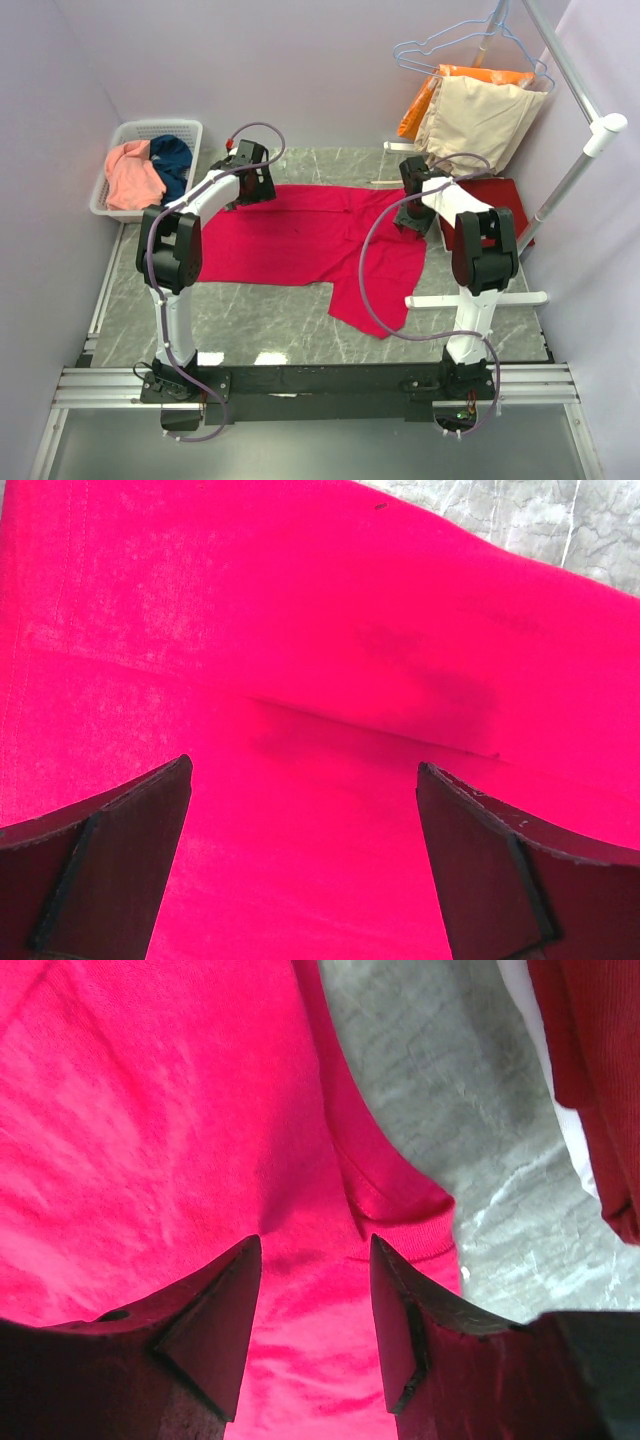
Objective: Fold and stack the t-shirts
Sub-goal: Fold the tshirt
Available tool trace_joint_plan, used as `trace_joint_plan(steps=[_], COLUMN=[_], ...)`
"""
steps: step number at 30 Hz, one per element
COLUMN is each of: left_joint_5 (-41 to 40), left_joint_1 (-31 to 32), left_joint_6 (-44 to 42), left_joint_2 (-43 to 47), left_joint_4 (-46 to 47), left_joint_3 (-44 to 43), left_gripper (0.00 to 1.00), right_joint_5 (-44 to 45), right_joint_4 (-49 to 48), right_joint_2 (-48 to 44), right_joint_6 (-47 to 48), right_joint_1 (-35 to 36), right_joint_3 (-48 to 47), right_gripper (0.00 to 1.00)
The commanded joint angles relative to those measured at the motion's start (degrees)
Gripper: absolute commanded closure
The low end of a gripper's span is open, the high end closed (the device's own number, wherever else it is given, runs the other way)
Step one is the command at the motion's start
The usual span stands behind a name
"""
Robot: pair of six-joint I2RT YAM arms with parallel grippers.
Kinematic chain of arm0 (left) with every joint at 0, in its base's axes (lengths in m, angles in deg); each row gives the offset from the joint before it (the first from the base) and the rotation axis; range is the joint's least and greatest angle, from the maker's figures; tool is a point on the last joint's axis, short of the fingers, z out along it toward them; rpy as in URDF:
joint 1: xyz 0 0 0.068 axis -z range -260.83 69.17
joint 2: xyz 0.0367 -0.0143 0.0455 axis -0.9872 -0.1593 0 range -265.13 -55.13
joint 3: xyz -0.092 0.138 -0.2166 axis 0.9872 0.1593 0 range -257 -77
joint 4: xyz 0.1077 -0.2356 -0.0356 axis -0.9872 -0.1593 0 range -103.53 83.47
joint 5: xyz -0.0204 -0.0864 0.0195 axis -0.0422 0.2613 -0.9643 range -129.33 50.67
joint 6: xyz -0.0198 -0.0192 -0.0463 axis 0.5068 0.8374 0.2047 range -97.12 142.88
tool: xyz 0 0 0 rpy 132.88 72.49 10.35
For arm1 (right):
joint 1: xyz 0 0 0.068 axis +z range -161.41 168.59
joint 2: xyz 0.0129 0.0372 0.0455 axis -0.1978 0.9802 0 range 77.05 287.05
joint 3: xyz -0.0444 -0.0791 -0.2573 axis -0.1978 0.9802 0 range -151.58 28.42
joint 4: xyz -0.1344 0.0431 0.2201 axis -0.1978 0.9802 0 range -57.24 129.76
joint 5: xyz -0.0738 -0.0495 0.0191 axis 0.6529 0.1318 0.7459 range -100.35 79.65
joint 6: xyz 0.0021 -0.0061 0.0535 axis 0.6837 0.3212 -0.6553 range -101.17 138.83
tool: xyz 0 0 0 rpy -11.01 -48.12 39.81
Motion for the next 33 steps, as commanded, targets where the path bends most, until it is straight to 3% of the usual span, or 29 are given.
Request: trace_joint_plan(steps=[1, 18, 21, 25, 33], left_joint_5=[0.2, -1.0, -1.1, -1.4, -1.5], left_joint_1=[0.1, 0.1, 0.1, 0.1, 0.1], left_joint_6=[-1.4, -1.5, -1.6, -1.7, -1.7], left_joint_2=[0.9, 0.2, -0.1, -0.1, -0.3], left_joint_4=[0.7, -0.1, -0.2, -0.4, -0.4], left_joint_3=[-0.2, -1.4, -1.8, -1.9, -1.9], left_gripper=[0.0, 0.01, 0.01, 0.0, 0.01], right_joint_5=[0.4, -0.2, -0.8, -1.0, 0.4], right_joint_4=[-2.6, -0.5, 0.6, 1.4, 4.7], right_joint_2=[-0.1, 3.4, 4.4, 4.3, 0.8], right_joint_6=[0.3, -1.2, -1.0, -1.5, -1.4], right_joint_1=[-0.6, -1.4, -1.4, -1.4, -1.3], right_joint_3=[-0.5, -0.1, -1.4, -2.5, -6.0], right_gripper=[0.46, 0.6, 0.67, 0.92, 0.98])
